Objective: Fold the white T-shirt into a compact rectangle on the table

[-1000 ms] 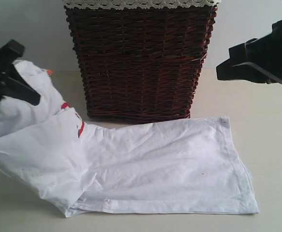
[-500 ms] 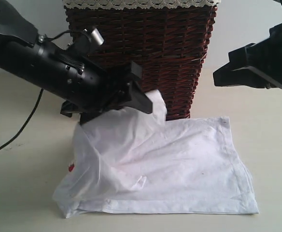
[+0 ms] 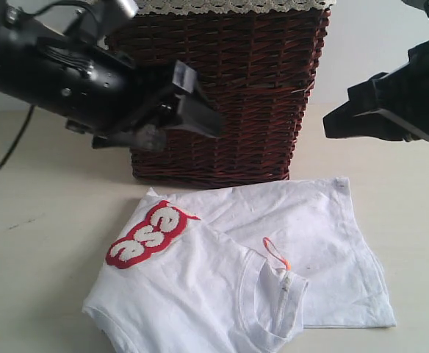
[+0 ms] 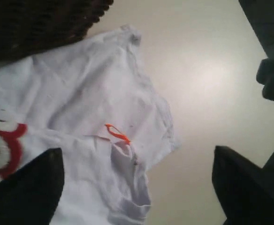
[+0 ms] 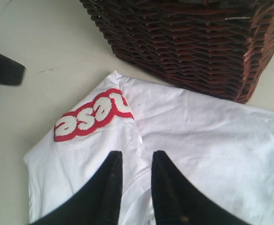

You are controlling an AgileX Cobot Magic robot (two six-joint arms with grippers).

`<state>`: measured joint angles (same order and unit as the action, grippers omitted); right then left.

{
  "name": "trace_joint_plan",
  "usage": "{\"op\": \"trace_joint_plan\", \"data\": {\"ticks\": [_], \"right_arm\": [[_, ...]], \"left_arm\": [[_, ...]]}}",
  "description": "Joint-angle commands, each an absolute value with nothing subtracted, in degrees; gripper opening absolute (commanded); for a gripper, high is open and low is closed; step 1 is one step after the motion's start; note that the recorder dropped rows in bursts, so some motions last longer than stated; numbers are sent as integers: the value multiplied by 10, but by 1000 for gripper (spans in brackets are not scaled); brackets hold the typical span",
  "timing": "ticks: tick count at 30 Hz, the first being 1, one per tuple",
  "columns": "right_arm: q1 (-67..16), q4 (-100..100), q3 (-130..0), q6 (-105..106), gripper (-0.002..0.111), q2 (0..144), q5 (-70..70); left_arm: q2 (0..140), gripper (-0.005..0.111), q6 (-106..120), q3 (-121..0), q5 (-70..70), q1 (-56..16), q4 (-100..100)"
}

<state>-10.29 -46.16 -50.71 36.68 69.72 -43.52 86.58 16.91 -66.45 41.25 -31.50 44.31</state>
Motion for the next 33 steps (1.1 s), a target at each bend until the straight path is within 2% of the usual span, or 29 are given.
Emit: {"op": "trace_joint_plan", "data": {"ticks": [1,4,7,8,21,26,33], "right_arm": [[-100,-460,-500,378,23,694,-432],[-100,-459,-500,378,23,694,-432],[-100,-452,-500,379,23,694,-432],[-100,-451,-500,378,23,694,-433],[-100,-450,-500,378,23,694,-424],[-100,-450,-500,378,23,694,-415],[-100,-450,-500,378,23,694,-416]], "left_arm": [[808,63,136,-668,474,-283,292],[768,33,76,-651,492,-268,192],[708,3,73,-608,447,-263,160],[682,1,75,-593,430,-263,157],[337,1,92,-350,214,-263,174],[266,1,87,-297,206,-263,174],[238,1,87,-287,223,-263,174]]}}
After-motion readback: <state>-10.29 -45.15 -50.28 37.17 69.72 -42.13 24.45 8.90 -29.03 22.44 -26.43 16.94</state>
